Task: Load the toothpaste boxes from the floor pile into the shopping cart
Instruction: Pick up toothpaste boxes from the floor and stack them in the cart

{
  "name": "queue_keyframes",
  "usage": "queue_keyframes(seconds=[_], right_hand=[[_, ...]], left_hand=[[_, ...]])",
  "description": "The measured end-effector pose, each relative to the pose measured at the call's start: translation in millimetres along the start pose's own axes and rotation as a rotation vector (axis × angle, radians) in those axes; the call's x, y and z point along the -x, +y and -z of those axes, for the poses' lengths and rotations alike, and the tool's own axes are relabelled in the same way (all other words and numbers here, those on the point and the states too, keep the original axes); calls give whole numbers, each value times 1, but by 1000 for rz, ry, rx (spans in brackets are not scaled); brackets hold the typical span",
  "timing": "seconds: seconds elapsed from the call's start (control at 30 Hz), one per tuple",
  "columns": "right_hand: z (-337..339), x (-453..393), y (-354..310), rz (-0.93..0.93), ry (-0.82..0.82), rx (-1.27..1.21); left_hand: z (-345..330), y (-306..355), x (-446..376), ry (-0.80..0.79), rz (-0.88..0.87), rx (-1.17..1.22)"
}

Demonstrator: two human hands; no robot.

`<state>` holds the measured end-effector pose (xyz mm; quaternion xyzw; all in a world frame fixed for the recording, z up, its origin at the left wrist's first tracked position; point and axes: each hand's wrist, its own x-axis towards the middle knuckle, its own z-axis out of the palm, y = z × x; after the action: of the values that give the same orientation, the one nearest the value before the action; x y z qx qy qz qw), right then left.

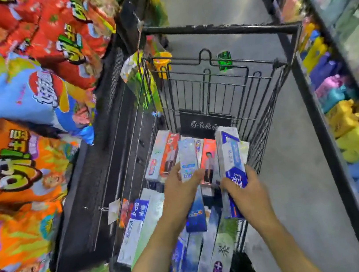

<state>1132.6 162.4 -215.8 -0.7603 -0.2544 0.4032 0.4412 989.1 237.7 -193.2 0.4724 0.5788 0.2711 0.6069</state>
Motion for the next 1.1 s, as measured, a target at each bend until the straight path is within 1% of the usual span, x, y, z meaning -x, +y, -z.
queue_keyframes(seconds=[0.13, 0.2, 0.3, 0.37, 0.43, 0.53, 0.63, 0.73, 0.8, 0.93, 1.03, 1.1], right_hand=[[-20, -33, 17, 32, 74, 83], [-32, -47, 30, 23, 108, 101], [-55, -63, 50, 0, 164, 90], [-73, -78, 63, -23, 199, 100], [-90, -96, 72, -39, 220, 113], [-113, -122, 86, -17, 241, 179], [-132, -143, 101, -2, 313, 201], [-147, -159, 114, -63, 349, 225], [-153, -168, 122, -103, 378, 294], [-156, -174, 127, -90, 417, 399], [-154, -170, 126, -53, 422, 521], [-153, -167, 124, -60, 438, 610]], left_hand=[[-4, -15, -38, -69, 27, -29], [-5, -30, -62, -69, 53, -40], [-5, -52, -96, -132, 45, -85], [-5, -66, -114, -143, 49, -85], [-4, -81, -132, -137, 51, -91], [-1, -103, -157, -76, 61, -107], [0, -120, -179, -33, 53, -135], [1, -132, -199, -20, 53, -145], [1, -138, -209, -23, 62, -175], [-3, -139, -219, -16, 105, -238], [-9, -139, -221, -71, 114, -235], [-13, -138, -224, -108, 87, -258]])
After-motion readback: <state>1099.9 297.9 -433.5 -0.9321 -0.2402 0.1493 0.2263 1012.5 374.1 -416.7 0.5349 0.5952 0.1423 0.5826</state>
